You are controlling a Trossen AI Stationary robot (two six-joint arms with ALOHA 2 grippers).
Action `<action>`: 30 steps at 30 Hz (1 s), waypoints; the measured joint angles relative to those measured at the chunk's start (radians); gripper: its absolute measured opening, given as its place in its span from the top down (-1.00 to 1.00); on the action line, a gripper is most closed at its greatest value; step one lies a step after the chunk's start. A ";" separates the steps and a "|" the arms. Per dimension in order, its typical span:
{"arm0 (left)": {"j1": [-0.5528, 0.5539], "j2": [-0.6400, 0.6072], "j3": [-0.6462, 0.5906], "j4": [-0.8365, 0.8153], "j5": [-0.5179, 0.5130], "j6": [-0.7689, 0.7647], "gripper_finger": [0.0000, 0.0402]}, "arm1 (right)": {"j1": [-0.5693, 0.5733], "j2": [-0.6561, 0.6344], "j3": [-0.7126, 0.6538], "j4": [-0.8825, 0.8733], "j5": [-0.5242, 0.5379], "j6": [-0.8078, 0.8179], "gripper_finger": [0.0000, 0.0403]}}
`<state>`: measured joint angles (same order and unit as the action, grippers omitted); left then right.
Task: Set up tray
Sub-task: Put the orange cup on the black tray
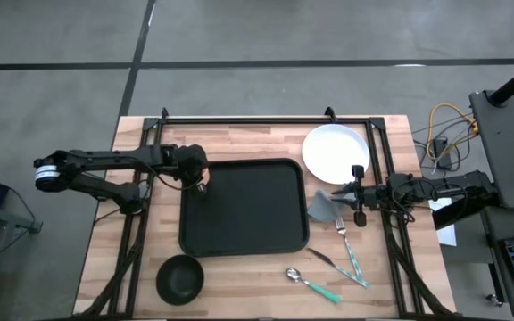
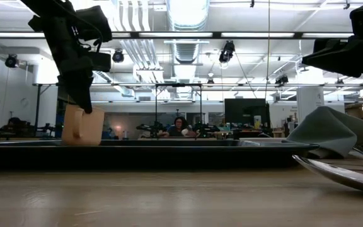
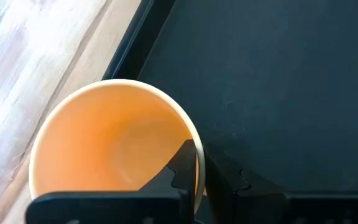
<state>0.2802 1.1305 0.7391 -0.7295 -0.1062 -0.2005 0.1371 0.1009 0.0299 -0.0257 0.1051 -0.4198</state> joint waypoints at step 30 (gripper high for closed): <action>0.001 -0.001 -0.023 0.007 -0.002 0.006 0.96 | 0.000 0.000 0.000 0.000 0.000 0.000 0.66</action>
<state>0.2807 1.1297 0.7162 -0.7226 -0.1078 -0.1946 0.1371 0.1009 0.0299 -0.0257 0.1055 -0.4198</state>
